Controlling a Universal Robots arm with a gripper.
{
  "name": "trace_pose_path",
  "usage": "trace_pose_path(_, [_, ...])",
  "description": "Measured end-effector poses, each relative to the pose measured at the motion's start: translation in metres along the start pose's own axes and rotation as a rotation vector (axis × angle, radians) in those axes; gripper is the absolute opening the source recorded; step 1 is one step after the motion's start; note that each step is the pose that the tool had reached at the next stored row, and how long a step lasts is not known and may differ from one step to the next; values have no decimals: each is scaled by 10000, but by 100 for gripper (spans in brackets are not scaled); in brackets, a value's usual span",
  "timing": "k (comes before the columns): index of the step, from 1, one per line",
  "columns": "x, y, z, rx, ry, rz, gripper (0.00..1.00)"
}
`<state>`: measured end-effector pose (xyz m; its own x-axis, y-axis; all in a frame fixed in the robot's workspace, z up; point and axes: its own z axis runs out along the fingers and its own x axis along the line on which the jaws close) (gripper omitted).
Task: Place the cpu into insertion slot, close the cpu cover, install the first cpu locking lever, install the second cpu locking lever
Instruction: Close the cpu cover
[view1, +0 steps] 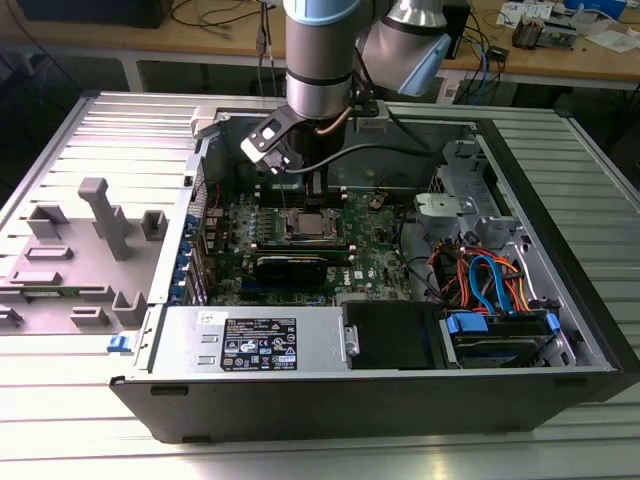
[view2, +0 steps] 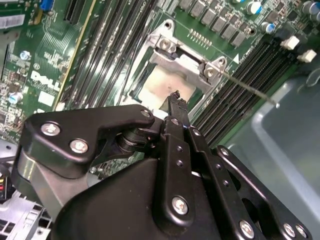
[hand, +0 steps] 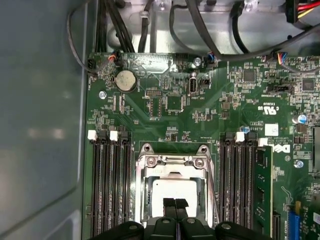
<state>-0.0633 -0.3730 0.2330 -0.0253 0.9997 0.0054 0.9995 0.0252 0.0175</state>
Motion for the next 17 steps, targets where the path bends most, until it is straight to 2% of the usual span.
trace_pose_path(5, [-27, -64, 77, 0, 0, -25, 11])
trace_pose_path(17, [-35, -81, 80, -1, 9, -40, 11])
